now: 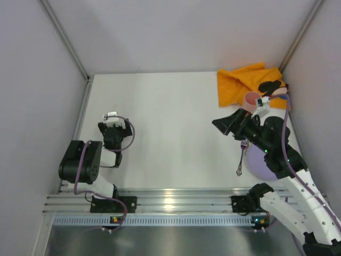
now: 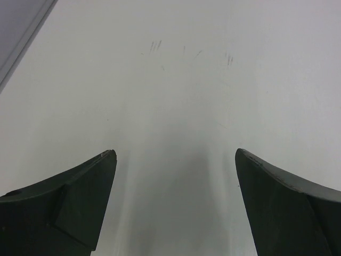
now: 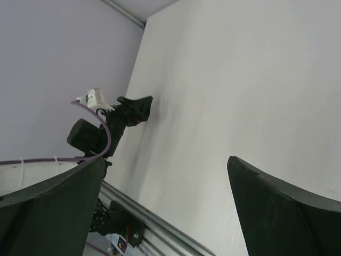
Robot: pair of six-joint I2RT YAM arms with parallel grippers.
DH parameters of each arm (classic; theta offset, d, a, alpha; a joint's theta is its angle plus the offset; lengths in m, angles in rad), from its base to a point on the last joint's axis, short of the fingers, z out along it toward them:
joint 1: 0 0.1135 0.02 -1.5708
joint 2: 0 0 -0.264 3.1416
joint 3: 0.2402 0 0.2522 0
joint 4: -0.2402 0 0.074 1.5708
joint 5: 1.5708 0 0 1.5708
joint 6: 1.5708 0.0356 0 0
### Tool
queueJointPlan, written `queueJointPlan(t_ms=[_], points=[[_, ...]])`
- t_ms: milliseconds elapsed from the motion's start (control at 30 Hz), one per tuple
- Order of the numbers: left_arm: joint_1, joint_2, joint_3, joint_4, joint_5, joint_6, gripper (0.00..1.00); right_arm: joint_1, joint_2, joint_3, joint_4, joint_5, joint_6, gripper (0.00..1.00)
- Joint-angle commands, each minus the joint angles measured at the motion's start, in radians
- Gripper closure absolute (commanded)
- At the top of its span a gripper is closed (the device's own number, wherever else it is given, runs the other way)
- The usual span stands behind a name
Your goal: Set the dinner table for one person
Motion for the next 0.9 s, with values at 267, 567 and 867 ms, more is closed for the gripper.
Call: queueJointPlan(t_ms=[267,567,867], points=[[0.008,-0.018,0.018,0.052,0.047,0.009,0.01,0.008,0.224,0.151,-0.053,-0.235,-0.11,0.0],[0.009,-0.273,0.542,-0.931,-0.322,-0.345,0.02,0.009,0.141,0.123,-0.093,-0.129,-0.11,0.0],[-0.035,0.116,1.138,-1.553,0.082,-0.439,0.08,0.003,0.132,0.097,-0.083,-0.111,-0.081,0.0]])
